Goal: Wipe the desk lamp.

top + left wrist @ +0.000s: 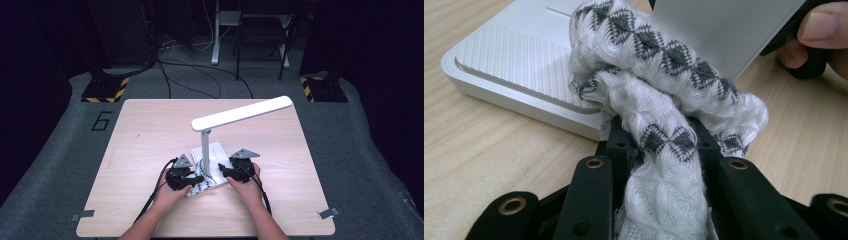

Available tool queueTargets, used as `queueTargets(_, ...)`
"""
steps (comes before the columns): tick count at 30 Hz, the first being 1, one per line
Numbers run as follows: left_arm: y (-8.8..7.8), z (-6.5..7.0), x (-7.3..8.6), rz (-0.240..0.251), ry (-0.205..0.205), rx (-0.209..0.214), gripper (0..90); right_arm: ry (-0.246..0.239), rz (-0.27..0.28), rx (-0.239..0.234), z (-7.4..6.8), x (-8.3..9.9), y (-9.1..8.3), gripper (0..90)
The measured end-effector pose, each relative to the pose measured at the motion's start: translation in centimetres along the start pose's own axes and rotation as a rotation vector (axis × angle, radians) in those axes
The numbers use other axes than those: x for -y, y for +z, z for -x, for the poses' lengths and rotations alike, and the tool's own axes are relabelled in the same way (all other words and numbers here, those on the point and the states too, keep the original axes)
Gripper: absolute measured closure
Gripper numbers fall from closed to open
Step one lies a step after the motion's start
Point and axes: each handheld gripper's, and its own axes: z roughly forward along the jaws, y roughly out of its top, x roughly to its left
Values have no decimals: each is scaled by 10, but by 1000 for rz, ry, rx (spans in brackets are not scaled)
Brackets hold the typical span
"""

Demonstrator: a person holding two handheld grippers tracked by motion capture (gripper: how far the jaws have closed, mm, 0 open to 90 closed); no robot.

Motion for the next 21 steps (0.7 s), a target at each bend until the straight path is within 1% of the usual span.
queueTargets(1, 0, 0, -1, -6, 13, -5, 704, 0, 0, 0, 0, 0, 0, 429)
queueTargets(4, -4, 2, -4, -15, 4, 2, 707, 0, 4, 0, 0, 0, 0, 429)
queueTargets(5, -6, 3, -6, -14, 8, 0, 708, 0, 2, 1, 0, 0, 0, 429)
queueTargets(6, -9, 3, -8, -9, 13, 3, 708, 0, 1, 0, 0, 0, 0, 429)
queueTargets(7, -12, 4, -10, 2, 7, 14, 708, 0, 3, 1, 0, 0, 0, 429)
queueTargets(9, -21, 5, -17, 37, 1, 23, 708, 0, 1, 0, 0, 0, 0, 429)
queueTargets(10, -27, 6, -22, 58, -2, 26, 708, 0, -1, 0, 0, 0, 0, 429)
queueTargets(11, -34, 7, -27, 73, 11, 25, 708, -1, 0, 1, 0, 0, 0, 429)
queueTargets(12, -40, 9, -33, 91, 10, 26, 708, -1, 0, 0, 0, 0, 0, 429)
queueTargets(14, -54, 11, -46, 109, 45, 24, 708, -1, 0, 0, 0, 0, 0, 429)
queueTargets(15, -60, 14, -52, 125, 38, 27, 707, -1, 0, 0, 0, 0, 0, 429)
queueTargets(16, -66, 16, -59, 134, 59, 24, 707, 0, 0, 0, 0, 0, 0, 429)
queueTargets(18, -79, 19, -71, 151, 74, 29, 707, 0, 0, 0, 0, 0, 0, 429)
queueTargets(20, -89, 23, -82, 171, 94, 20, 706, 0, 0, 0, 0, 0, 0, 429)
queueTargets(21, -94, 24, -87, 177, 96, 24, 706, 0, -1, 0, 0, 0, 0, 429)
